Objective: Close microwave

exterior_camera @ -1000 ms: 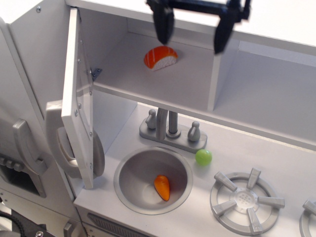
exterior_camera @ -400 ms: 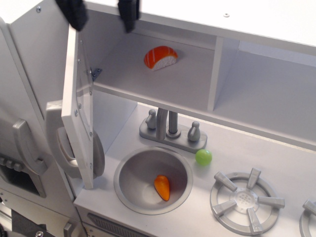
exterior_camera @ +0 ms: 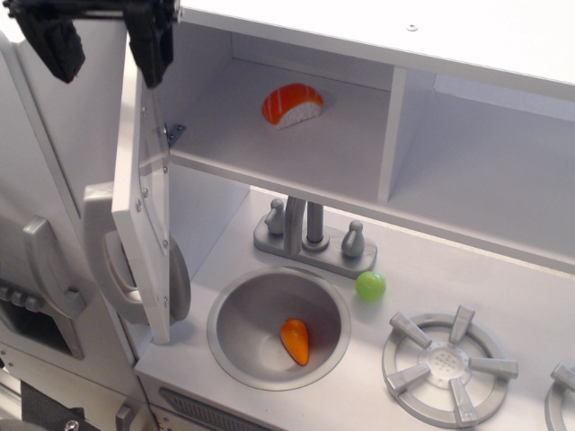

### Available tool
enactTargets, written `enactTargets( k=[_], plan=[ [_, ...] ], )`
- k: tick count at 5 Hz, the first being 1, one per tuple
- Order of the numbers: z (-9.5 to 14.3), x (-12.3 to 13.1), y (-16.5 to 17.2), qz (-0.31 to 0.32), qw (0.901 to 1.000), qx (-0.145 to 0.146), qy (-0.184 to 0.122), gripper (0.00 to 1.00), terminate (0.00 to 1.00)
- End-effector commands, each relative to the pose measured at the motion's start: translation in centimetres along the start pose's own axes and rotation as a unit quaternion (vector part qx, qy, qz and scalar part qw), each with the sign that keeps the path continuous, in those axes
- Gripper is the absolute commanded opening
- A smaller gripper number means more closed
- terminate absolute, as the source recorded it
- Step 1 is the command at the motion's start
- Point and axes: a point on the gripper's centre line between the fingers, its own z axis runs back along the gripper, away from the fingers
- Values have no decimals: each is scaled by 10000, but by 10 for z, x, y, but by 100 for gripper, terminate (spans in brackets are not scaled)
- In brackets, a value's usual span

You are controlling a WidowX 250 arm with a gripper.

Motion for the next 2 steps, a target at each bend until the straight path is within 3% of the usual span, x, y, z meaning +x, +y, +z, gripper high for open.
enactTargets(
  k=[1, 2],
  plan=[
    [-12, 0, -1, 351, 9991, -126, 190, 100, 0],
    [-22, -1, -9, 375, 9989, -65, 265, 100, 0]
  ],
)
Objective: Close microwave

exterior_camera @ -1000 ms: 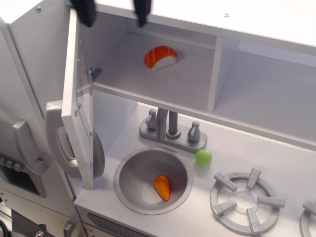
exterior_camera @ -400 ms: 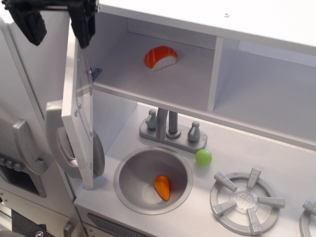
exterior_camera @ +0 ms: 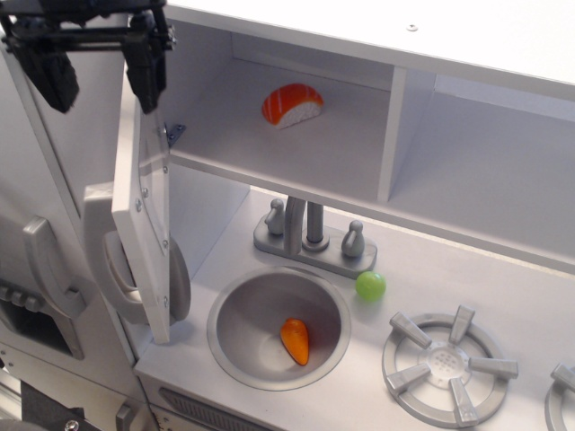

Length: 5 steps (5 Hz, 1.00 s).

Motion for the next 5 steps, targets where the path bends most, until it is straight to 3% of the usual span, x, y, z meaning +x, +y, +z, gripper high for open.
enactTargets(
  k=[1, 3, 5],
  plan=[
    [-16, 2, -24, 60, 10000, 22, -24, 100, 0],
    [-12, 5, -53, -29, 9997, -228, -103, 100, 0],
    [11, 0, -97, -188, 9981, -555, -206, 100, 0]
  ],
)
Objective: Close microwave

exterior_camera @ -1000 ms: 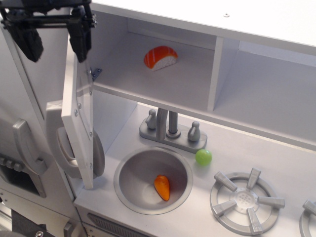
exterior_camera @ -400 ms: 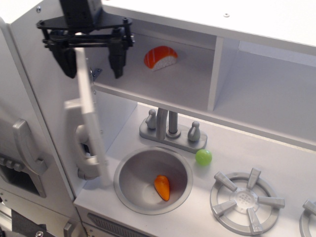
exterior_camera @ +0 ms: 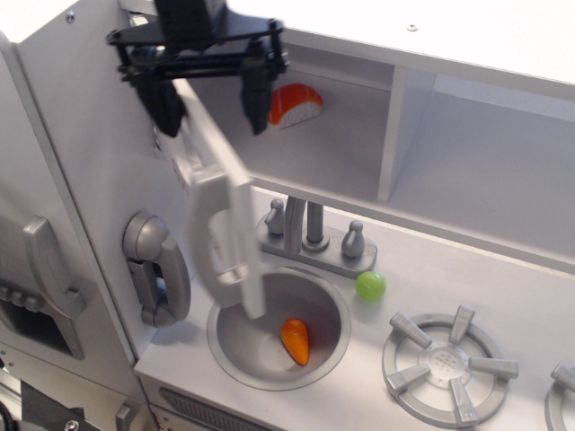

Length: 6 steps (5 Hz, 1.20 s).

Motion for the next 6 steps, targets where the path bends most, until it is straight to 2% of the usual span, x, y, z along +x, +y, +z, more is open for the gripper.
enactTargets(
  k=[1, 2, 3, 4, 5, 6],
  plan=[
    [47, -14, -45, -391, 9969, -530, -439, 100, 0],
    [45, -39, -27, -815, 9951, -453, -317, 100, 0],
    [40, -42, 11, -1286, 9910, -90, -372, 100, 0],
    [44, -22, 51, -1111, 9938, 1, -108, 100, 0],
    [36, -13, 69, -1129, 9932, 203, -178, 100, 0],
    [19, -4, 70, -1125, 9925, 441, -181, 100, 0]
  ],
)
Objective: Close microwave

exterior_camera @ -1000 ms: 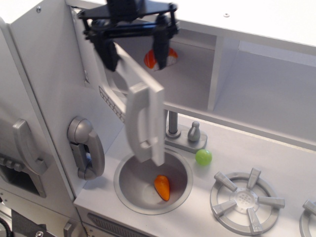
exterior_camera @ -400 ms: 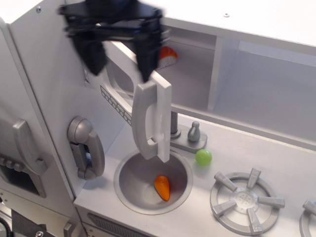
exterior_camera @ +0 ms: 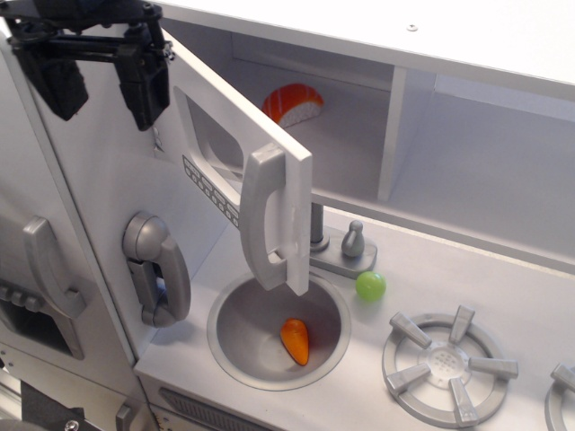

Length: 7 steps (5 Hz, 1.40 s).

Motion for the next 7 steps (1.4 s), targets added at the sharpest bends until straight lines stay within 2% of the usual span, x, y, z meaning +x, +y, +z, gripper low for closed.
enactTargets(
  k=[1, 2, 3, 4, 5, 6, 7],
  plan=[
    [-15, 17, 0, -101, 9996, 236, -121, 100, 0],
    [-26, 29, -10, -186, 9993, 239, -231, 100, 0],
    [-32, 41, -23, -251, 9976, 216, -609, 100, 0],
    [-27, 60, -36, -123, 9922, 113, -1232, 100, 0],
    [-22, 80, -44, -45, 9883, 65, -1521, 100, 0],
    [-20, 91, -49, -55, 9798, 72, -1995, 100, 0],
    [-20, 104, -51, 56, 9772, 86, -2121, 100, 0]
  ],
)
